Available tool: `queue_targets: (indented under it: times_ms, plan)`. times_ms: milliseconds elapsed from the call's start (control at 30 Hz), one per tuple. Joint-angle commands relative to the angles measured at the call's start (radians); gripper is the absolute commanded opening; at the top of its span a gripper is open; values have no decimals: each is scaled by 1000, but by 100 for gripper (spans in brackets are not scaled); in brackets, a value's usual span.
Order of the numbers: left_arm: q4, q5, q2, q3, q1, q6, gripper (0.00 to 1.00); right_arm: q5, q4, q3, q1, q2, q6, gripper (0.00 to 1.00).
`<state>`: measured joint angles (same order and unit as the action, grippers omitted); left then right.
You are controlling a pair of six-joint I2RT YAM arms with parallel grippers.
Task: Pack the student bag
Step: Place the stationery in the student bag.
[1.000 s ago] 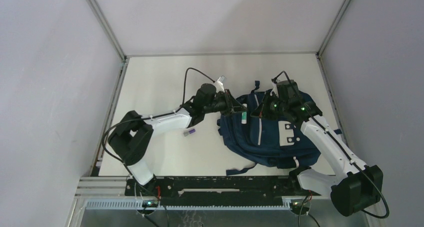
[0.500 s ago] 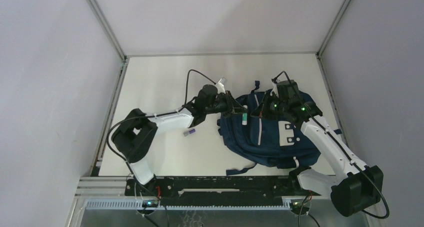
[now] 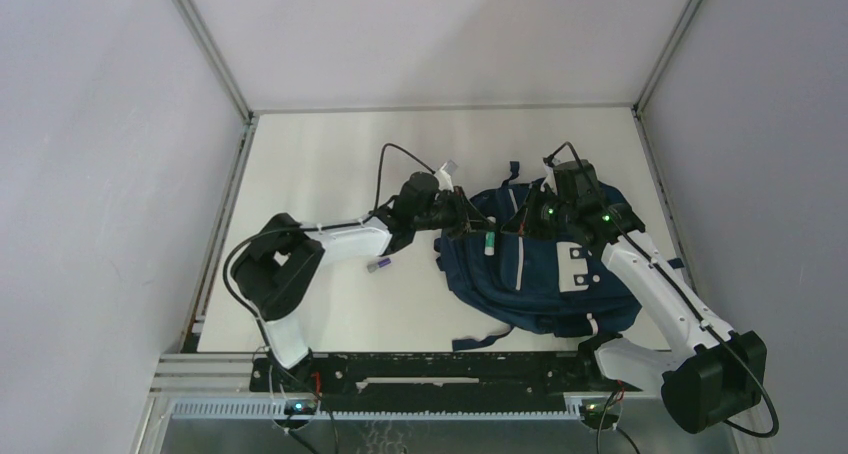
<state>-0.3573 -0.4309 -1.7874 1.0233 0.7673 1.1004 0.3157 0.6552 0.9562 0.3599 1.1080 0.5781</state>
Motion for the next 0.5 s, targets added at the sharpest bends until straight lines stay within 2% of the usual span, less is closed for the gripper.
queue_targets:
  times_ms: [0,200,400,467]
  plan:
    - [-40,-28,-4,69,4,13,9,52,-42,33,15,-19,16,0]
    - [-40,-35,-8,74,4,15,17,52,-43,33,15,-19,16,0]
    - [-32,-31,-5,71,5,8,37,52,-44,33,16,-19,17,0]
    - [-27,-29,0,72,5,3,40,52,-43,33,16,-18,16,0]
